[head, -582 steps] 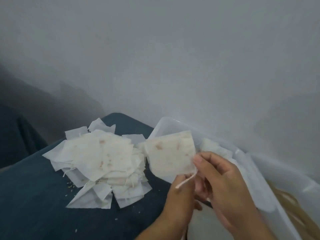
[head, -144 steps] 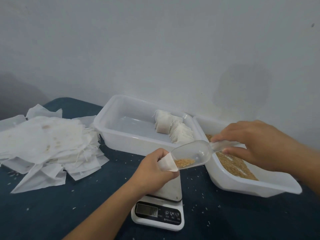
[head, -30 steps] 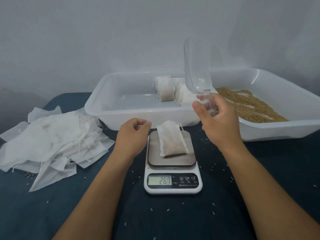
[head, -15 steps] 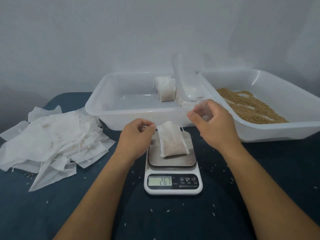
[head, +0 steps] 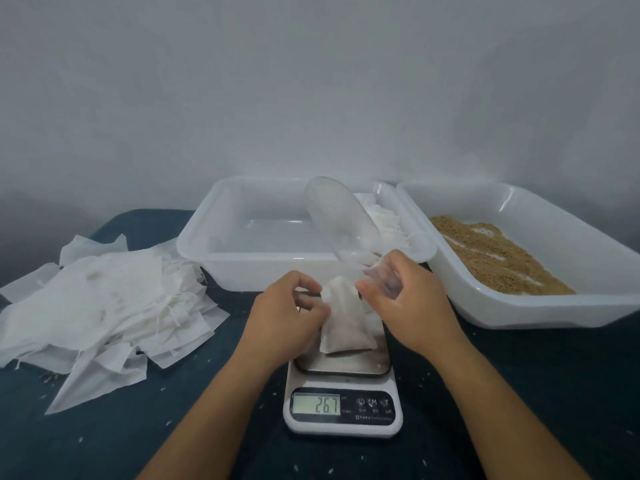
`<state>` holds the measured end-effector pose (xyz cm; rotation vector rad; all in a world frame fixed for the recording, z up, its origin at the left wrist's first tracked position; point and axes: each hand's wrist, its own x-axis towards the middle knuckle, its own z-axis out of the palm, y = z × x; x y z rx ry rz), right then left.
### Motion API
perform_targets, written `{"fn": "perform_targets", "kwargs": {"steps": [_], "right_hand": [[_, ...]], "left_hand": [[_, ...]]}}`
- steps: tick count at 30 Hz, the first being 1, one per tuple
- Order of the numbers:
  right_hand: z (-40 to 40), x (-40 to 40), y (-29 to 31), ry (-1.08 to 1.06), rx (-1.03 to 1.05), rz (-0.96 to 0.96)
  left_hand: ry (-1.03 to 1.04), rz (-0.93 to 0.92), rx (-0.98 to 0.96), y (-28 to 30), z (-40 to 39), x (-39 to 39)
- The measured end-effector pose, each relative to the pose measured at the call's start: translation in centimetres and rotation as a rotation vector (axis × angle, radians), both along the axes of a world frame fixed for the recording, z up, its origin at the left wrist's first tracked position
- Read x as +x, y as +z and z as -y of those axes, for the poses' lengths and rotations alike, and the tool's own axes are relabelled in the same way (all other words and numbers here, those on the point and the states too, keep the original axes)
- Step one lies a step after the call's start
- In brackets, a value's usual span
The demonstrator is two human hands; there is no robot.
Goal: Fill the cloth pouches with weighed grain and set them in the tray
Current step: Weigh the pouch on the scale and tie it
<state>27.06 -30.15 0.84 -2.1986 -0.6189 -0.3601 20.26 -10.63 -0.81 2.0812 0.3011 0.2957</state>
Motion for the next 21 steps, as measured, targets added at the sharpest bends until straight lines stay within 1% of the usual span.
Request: {"fn": "perform_targets", "kwargs": {"steps": [2,4,6,8,10,14,16,18,21], "right_hand": [[0.2,0.2,0.2,0.033,0.048,-0.021],[0.4,0.4,0.3,0.098,0.046,-0.075],[0.2,0.7,0.4,0.170,0.039,-0.120],[-0.3,0.9,0.5,0.227,0.027,-0.116],[-0.9,1.2,0.5,0.249,-0.045,-0.074],[-1.9,1.8,0.4,0.171,-0.314,0.010],[-2.4,2.0,0.4,0.157,-0.389,0.029],[-2.7,1.9,0.6,0.176,-0.385,0.000],[-2.6,1.7,1.3,0.242,-0.297,-0.072]], "left_hand": [[0.011,0.012,-0.037,0.1,0.2,0.0],[0.025,0.022,-0.053,0.1,0.2,0.1],[0.034,0.031,-0.038,0.2,0.0,0.1],[0.036,0.031,-0.014,0.2,-0.1,0.0],[0.048,0.022,0.024,0.2,-0.2,0.0],[0.075,0.013,0.050,0.1,-0.2,0.0],[0.088,0.027,0.054,0.2,-0.1,0.0],[0.081,0.024,0.047,0.3,-0.1,0.0],[0.066,0.034,-0.034,0.4,-0.1,0.0]]}}
